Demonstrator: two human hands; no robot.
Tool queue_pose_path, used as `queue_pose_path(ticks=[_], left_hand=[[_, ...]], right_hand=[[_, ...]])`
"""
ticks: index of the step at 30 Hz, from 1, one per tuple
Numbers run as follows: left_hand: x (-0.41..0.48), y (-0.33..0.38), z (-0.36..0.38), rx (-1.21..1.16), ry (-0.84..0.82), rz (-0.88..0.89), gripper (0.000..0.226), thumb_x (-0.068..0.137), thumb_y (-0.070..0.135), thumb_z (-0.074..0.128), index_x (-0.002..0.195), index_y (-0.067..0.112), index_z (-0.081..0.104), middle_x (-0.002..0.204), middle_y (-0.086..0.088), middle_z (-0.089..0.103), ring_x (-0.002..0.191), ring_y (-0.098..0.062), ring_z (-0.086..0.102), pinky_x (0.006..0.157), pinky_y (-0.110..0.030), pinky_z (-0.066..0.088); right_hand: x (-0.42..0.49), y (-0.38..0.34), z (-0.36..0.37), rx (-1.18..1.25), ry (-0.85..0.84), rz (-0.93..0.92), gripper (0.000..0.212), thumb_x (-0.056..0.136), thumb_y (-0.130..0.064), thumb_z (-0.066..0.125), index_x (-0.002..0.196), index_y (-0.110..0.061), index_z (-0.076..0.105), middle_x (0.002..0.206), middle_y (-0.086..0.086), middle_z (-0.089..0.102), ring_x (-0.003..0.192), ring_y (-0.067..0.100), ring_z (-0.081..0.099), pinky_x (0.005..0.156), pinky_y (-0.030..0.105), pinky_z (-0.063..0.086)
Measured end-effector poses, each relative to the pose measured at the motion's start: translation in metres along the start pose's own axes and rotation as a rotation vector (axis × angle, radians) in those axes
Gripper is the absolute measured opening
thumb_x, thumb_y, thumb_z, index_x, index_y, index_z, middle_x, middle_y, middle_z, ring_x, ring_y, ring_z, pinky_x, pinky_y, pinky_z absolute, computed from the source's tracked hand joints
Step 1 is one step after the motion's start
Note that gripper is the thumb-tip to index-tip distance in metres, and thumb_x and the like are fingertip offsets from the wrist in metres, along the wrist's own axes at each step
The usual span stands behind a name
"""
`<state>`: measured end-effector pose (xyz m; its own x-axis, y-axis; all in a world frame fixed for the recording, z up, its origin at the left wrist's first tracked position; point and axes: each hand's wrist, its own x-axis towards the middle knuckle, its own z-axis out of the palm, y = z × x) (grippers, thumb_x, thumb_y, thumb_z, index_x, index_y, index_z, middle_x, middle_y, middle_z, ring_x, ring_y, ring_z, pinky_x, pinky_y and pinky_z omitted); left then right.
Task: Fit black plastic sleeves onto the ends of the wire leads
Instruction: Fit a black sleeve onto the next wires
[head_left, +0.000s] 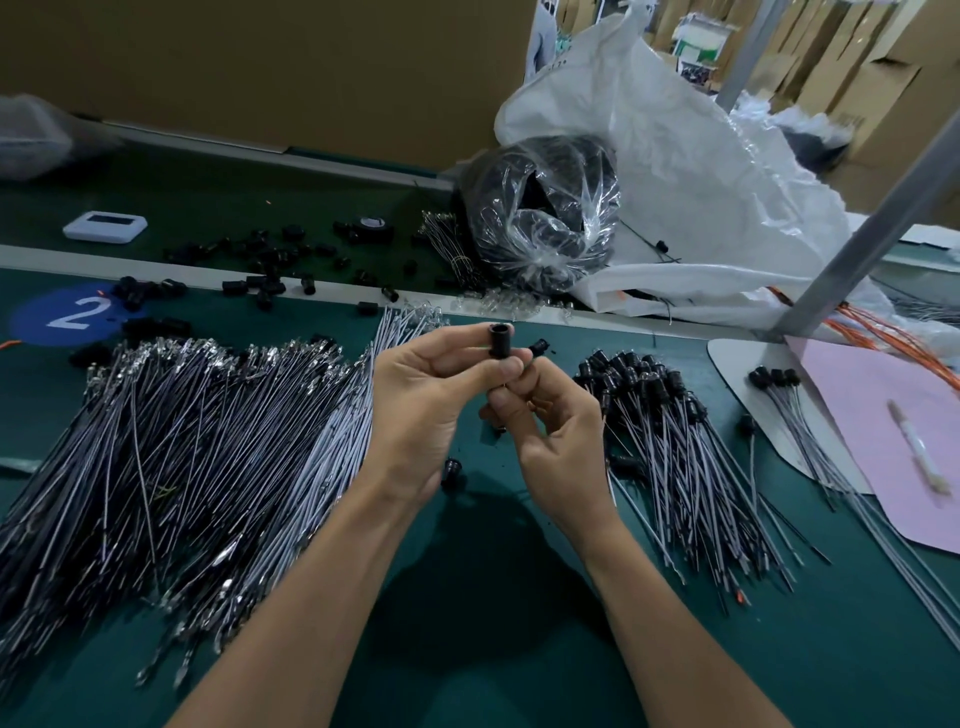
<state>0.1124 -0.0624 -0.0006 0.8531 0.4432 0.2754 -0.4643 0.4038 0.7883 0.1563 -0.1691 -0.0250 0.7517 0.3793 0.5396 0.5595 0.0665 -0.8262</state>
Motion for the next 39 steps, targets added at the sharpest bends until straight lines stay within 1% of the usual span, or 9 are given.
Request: queue_pose_path(ticks=[3, 6, 8, 12, 15, 20, 28, 34, 39], left_hand=[[0.001, 0.001, 0.001, 0.004, 0.031, -0.041, 0.027, 0.058, 0.009, 0.079, 0.084, 0.011, 0.077, 0.082, -0.015, 0.075, 0.074, -0.024, 0.074, 0.070, -0.030, 0.059], [0.008, 0.006, -0.005, -0.109, 0.113, -0.108, 0.029, 0.063, 0.011, 0.077, 0.091, 0.006, 0.075, 0.084, -0.014, 0.075, 0.066, -0.021, 0.073, 0.061, -0.024, 0.057], [0.016, 0.011, -0.015, -0.113, 0.156, -0.185, 0.029, 0.066, 0.012, 0.075, 0.094, 0.003, 0.073, 0.084, -0.013, 0.075, 0.059, -0.017, 0.070, 0.059, -0.022, 0.056], [0.020, 0.013, -0.034, 0.135, 0.109, -0.360, 0.038, 0.065, 0.016, 0.076, 0.100, 0.000, 0.072, 0.082, -0.011, 0.076, 0.046, -0.011, 0.064, 0.049, -0.020, 0.054], [0.016, 0.008, -0.041, 0.198, 0.096, -0.345, 0.029, 0.067, 0.026, 0.076, 0.092, 0.011, 0.076, 0.080, -0.009, 0.075, 0.041, -0.011, 0.057, 0.046, -0.020, 0.050], [0.009, 0.001, -0.036, 0.152, 0.040, -0.300, 0.018, 0.076, 0.029, 0.069, 0.080, 0.015, 0.079, 0.072, -0.010, 0.073, 0.031, -0.007, 0.042, 0.039, -0.018, 0.041], [0.006, -0.001, -0.031, 0.262, 0.006, -0.293, 0.032, 0.072, 0.028, 0.072, 0.096, 0.007, 0.072, 0.076, -0.009, 0.075, 0.040, -0.013, 0.048, 0.047, -0.018, 0.045], [0.008, -0.003, -0.029, 0.300, 0.014, -0.286, 0.013, 0.084, 0.015, 0.070, 0.095, 0.009, 0.071, 0.078, -0.007, 0.076, 0.047, -0.013, 0.059, 0.053, -0.017, 0.050], [0.006, -0.007, -0.022, 0.225, -0.006, -0.325, 0.008, 0.086, 0.002, 0.066, 0.092, 0.008, 0.067, 0.077, -0.012, 0.075, 0.062, -0.021, 0.072, 0.061, -0.024, 0.058]], right_hand=[[0.001, 0.000, -0.002, -0.022, -0.014, 0.028, 0.015, 0.090, -0.012, 0.061, 0.076, -0.008, 0.059, 0.066, -0.013, 0.059, 0.062, 0.015, 0.056, 0.064, 0.045, 0.051], [0.002, -0.006, -0.006, 0.107, 0.010, 0.108, 0.034, 0.091, -0.025, 0.062, 0.069, 0.000, 0.062, 0.059, -0.001, 0.062, 0.052, 0.012, 0.060, 0.056, 0.026, 0.050], [0.004, -0.010, -0.012, 0.143, 0.178, 0.194, 0.046, 0.092, -0.039, 0.057, 0.061, -0.006, 0.065, 0.054, 0.003, 0.062, 0.047, 0.013, 0.057, 0.053, 0.021, 0.048], [0.025, -0.010, -0.027, 0.047, 0.418, 0.368, 0.042, 0.099, -0.034, 0.052, 0.068, -0.010, 0.067, 0.056, -0.003, 0.064, 0.051, 0.006, 0.058, 0.051, 0.015, 0.045], [0.053, -0.005, -0.025, -0.026, 0.270, 0.442, 0.028, 0.099, -0.024, 0.055, 0.077, -0.013, 0.069, 0.065, -0.004, 0.069, 0.060, 0.005, 0.062, 0.055, 0.018, 0.049], [0.117, 0.032, -0.017, -0.735, -0.013, 0.373, 0.021, 0.093, -0.007, 0.054, 0.108, -0.012, 0.069, 0.106, 0.005, 0.071, 0.101, 0.022, 0.063, 0.090, 0.035, 0.052], [0.151, 0.082, -0.001, -1.152, -0.090, 0.445, 0.020, 0.095, -0.018, 0.059, 0.105, -0.001, 0.064, 0.111, 0.019, 0.064, 0.103, 0.037, 0.061, 0.074, 0.037, 0.044], [0.155, 0.081, -0.014, -1.086, -0.106, 0.405, 0.014, 0.091, -0.011, 0.064, 0.097, 0.002, 0.066, 0.104, 0.020, 0.066, 0.095, 0.036, 0.064, 0.072, 0.032, 0.046], [0.120, 0.035, -0.032, -0.610, -0.016, 0.381, 0.015, 0.076, -0.018, 0.083, 0.077, -0.013, 0.069, 0.077, 0.006, 0.071, 0.071, 0.019, 0.065, 0.071, 0.030, 0.054]])
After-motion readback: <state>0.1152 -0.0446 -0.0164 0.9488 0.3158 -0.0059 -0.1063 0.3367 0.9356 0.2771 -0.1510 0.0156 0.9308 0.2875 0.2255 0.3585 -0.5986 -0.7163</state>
